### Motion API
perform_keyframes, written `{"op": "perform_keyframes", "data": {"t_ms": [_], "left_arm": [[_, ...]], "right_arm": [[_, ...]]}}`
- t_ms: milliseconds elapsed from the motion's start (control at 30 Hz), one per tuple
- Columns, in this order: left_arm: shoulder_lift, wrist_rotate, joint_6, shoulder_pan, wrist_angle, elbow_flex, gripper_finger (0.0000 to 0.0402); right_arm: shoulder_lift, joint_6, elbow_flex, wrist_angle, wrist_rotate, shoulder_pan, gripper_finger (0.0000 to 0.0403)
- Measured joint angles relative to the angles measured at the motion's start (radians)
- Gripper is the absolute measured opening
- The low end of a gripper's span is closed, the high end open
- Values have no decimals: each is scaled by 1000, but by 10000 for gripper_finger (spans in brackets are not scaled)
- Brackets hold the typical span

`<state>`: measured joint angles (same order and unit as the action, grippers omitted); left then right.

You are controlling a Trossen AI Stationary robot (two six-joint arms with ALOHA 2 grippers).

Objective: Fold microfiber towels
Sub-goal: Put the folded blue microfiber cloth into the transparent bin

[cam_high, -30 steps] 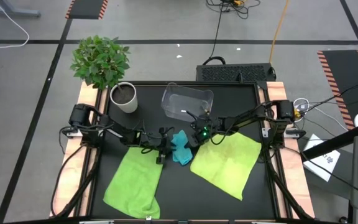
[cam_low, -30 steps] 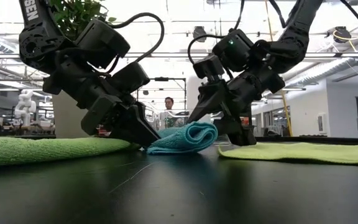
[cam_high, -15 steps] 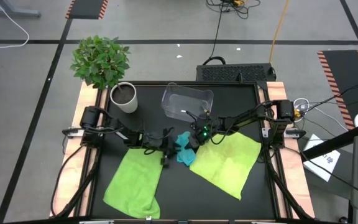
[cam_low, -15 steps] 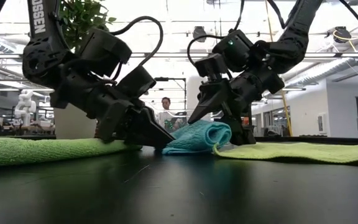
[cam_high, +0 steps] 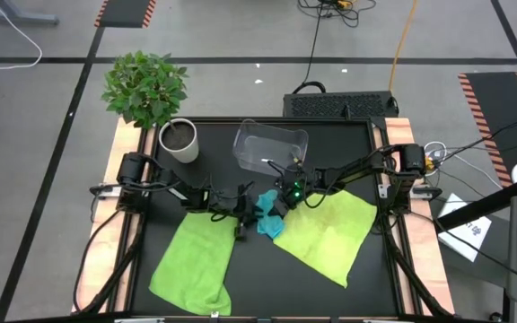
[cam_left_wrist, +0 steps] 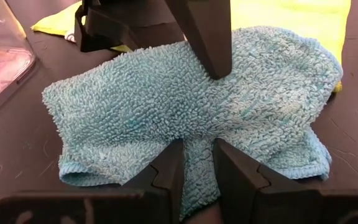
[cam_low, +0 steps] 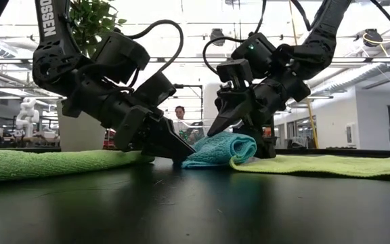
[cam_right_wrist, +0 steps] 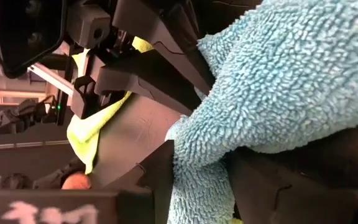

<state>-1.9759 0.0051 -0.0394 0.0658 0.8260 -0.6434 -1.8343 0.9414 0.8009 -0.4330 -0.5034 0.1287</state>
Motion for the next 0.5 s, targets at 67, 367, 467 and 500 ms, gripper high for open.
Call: {"op": "perform_keyframes", "data": {"t_ms": [67, 367, 467, 500], "left_arm": [[0, -1, 3, 0, 0, 0, 92], [0, -6, -8, 5, -1, -1, 93], [11, -10, -29, 15, -4, -2, 93], [20, -11, -40, 20, -14, -2, 93]], "right_arm": [[0, -30, 0, 7, -5, 0, 101], [18, -137, -1, -17, -46, -1, 9], [52, -180, -1, -17, -44, -2, 5], [63, -184, -1, -17, -44, -2, 5]]}}
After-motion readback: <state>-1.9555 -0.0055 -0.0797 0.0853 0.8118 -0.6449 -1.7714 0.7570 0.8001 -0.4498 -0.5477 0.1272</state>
